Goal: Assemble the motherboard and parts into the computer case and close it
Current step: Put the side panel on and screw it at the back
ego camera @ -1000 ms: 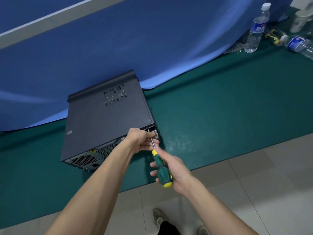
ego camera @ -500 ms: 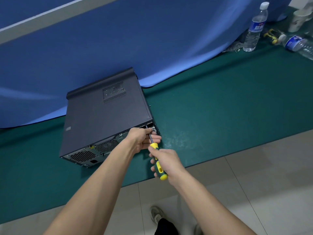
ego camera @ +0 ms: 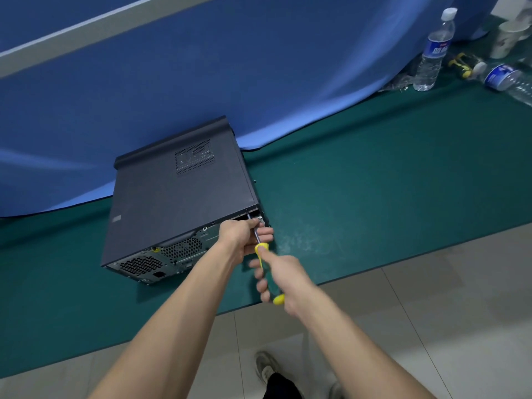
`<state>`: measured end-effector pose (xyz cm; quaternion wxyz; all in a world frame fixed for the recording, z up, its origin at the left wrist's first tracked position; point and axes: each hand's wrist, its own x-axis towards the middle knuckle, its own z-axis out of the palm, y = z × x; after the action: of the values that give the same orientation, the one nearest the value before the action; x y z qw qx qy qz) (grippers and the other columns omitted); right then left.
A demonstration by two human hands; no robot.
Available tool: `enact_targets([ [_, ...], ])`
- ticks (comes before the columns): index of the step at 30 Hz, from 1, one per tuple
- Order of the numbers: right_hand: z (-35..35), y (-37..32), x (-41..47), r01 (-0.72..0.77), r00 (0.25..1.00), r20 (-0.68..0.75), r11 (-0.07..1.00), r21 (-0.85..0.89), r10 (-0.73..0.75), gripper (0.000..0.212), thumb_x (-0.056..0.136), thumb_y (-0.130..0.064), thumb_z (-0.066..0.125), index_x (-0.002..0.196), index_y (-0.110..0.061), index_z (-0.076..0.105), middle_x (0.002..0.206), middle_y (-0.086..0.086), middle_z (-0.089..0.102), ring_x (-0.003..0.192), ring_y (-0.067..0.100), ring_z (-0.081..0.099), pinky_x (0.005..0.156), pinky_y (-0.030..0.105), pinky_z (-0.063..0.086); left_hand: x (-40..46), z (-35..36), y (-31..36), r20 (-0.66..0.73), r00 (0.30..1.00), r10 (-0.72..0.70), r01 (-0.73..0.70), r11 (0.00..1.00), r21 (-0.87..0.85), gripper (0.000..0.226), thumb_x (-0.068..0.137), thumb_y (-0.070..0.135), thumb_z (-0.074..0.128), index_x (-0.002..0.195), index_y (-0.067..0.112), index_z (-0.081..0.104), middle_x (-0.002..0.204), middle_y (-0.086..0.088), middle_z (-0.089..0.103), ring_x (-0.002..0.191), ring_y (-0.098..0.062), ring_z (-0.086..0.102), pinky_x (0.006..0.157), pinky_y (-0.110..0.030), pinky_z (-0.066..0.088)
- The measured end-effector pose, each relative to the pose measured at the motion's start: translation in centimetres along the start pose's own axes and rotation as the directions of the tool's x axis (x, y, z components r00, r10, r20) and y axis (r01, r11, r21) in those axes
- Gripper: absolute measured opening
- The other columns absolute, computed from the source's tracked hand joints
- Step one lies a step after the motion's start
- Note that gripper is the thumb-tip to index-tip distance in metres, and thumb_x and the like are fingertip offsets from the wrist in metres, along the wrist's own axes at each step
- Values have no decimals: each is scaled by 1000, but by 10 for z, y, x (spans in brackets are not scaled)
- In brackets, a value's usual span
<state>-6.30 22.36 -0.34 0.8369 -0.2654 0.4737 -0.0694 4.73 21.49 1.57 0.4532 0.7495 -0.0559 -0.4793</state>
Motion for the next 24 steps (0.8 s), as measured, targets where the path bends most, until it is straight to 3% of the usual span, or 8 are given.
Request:
enact_targets([
  [1, -2, -7, -4, -124, 987, 120, 976, 180, 103, 34, 94, -38, 57, 76, -9, 61, 52, -3, 48, 33, 6, 40, 32, 13, 28, 0, 0, 0, -2, 1000, 6, -6, 1000, -17, 26, 100, 13, 44, 77, 6, 54, 49, -3, 65, 39, -11, 60, 38, -18, 46],
  [3, -11, -14, -7, -159, 973, 201, 963, 216, 116, 35, 92, -39, 58, 81, -7, 64, 51, -3, 50, 34, 6, 42, 30, 14, 29, -1, 0, 3, -12, 1000, 17, -17, 1000, 2, 24, 99, 11, 45, 78, 5, 55, 51, -4, 66, 40, -12, 61, 40, -21, 49],
  [6, -19, -8, -7, 56, 998, 15, 990, -133, -54, 26, 89, -39, 63, 83, -14, 60, 58, -1, 59, 38, 10, 52, 37, 16, 36, 1, 2, 3, -9, 1000, 2, -2, 1000, 24, 24, 99, 10, 44, 77, 4, 54, 50, -5, 65, 40, -13, 62, 42, -23, 51],
  [10, -7, 9, 3, 131, 907, -206, 710, -692, -368, 30, 93, -44, 52, 74, -21, 53, 65, -2, 58, 54, 18, 62, 53, 24, 44, 1, 4, -2, -16, 1000, 4, -4, 1000, 9, 25, 100, 14, 44, 78, 8, 55, 51, -2, 66, 42, -11, 62, 44, -20, 49],
  [12, 1, 13, 7, 173, 942, -176, 864, -473, -285, 32, 94, -43, 51, 74, -18, 53, 59, -1, 52, 43, 16, 53, 44, 21, 39, 1, 1, -3, -16, 1000, 13, -13, 1000, -5, 25, 100, 15, 42, 79, 9, 54, 51, 0, 66, 42, -10, 62, 45, -20, 49],
  [14, 6, 10, 4, 56, 997, -50, 995, -88, -60, 34, 94, -44, 53, 77, -14, 56, 52, -3, 46, 34, 10, 39, 35, 15, 29, 0, -3, -3, 1, 1000, 5, -5, 1000, -14, 25, 100, 18, 41, 80, 11, 54, 55, 3, 67, 44, -9, 62, 50, -21, 47],
  [17, 3, 1, -2, -177, 974, 177, 961, 214, 140, 38, 92, -50, 54, 77, -15, 56, 49, -6, 43, 32, 5, 35, 29, 13, 24, -4, -5, -3, 30, 1000, -7, 7, 1000, 23, 24, 100, 22, 40, 82, 15, 54, 65, 5, 69, 48, -5, 62, 53, -24, 42],
  [24, -26, -25, -9, 82, 997, 29, 949, -305, -76, 25, 91, -34, 58, 77, -13, 60, 53, -1, 53, 37, 12, 49, 38, 15, 33, -8, 6, 2, -12, 992, 125, -126, 992, -9, 22, 97, 13, 45, 82, 5, 58, 67, -9, 68, 41, -13, 58, 43, -24, 52],
])
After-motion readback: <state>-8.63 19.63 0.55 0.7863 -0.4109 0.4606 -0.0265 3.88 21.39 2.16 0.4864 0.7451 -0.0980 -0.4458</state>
